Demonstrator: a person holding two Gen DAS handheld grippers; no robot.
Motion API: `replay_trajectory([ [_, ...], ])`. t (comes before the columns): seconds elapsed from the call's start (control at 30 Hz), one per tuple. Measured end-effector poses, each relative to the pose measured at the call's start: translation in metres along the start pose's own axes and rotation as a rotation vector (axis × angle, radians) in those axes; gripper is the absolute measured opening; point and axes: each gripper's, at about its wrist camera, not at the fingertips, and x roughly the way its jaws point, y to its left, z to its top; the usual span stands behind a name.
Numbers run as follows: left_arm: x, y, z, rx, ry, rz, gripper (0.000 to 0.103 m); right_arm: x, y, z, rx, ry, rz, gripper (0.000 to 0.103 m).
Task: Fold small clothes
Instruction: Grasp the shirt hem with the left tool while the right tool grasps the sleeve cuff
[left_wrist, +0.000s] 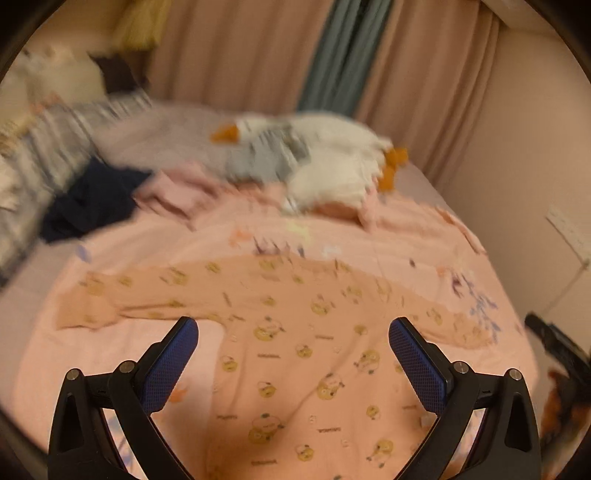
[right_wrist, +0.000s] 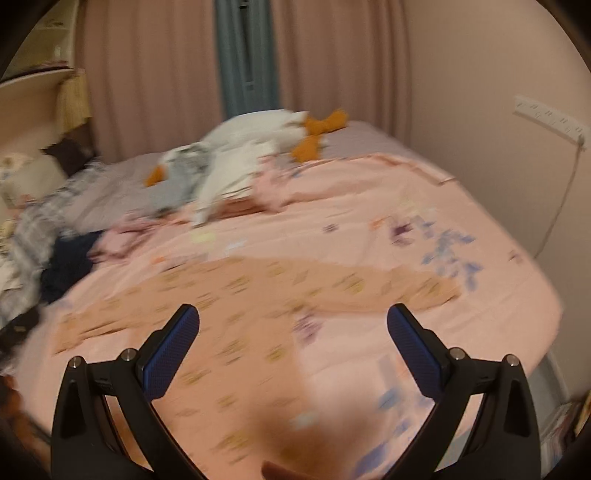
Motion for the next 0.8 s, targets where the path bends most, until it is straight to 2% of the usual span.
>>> replay_trajectory([
  [0.1, 0.048, 0.034, 0.009, -0.120, 0.092, -0.038, 0.102, 0.049, -0.047, 0.018, -0.002, 0.057, -0.062, 0.102],
  [0.17, 0.090, 0.057, 0.007, -0.199, 0.213, -0.077, 0.100, 0.081, -0.083, 0.023, 0.038, 0.121, -0.081, 0.101],
  [0.23, 0.121, 0.073, -0.009, -0.262, 0.348, -0.114, 0.089, 0.110, -0.124, 0.024, 0.097, 0.181, -0.094, 0.099],
  [0.27, 0.141, 0.084, -0.016, -0.306, 0.390, -0.110, 0.079, 0.118, -0.138, 0.024, 0.126, 0.203, -0.107, 0.096],
  [0.37, 0.174, 0.099, -0.041, -0.388, 0.491, -0.068, 0.078, 0.142, -0.185, 0.013, 0.230, 0.268, -0.114, 0.093],
  [0.43, 0.187, 0.103, -0.054, -0.411, 0.548, -0.046, 0.077, 0.154, -0.200, 0.009, 0.271, 0.296, -0.115, 0.093],
  [0.47, 0.194, 0.104, -0.061, -0.424, 0.570, -0.062, 0.077, 0.158, -0.208, 0.005, 0.294, 0.309, -0.120, 0.093],
  [0.57, 0.200, 0.103, -0.068, -0.447, 0.555, -0.117, 0.069, 0.174, -0.227, -0.004, 0.343, 0.338, -0.120, 0.092],
  [0.6, 0.202, 0.100, -0.066, -0.420, 0.539, -0.103, 0.054, 0.177, -0.232, -0.008, 0.362, 0.345, -0.125, 0.091],
  [0.63, 0.204, 0.098, -0.063, -0.388, 0.540, -0.074, 0.045, 0.184, -0.240, -0.009, 0.375, 0.348, -0.123, 0.088],
  [0.67, 0.208, 0.095, -0.062, -0.353, 0.546, -0.029, 0.030, 0.189, -0.246, -0.013, 0.395, 0.353, -0.126, 0.084],
  [0.7, 0.210, 0.094, -0.061, -0.321, 0.548, 0.015, 0.020, 0.193, -0.256, -0.016, 0.422, 0.359, -0.119, 0.081],
  [0.77, 0.210, 0.089, -0.057, -0.273, 0.540, 0.062, 0.017, 0.201, -0.271, -0.026, 0.480, 0.379, -0.094, 0.067],
  [0.8, 0.211, 0.089, -0.056, -0.262, 0.539, 0.077, 0.013, 0.205, -0.278, -0.032, 0.518, 0.390, -0.073, 0.064],
])
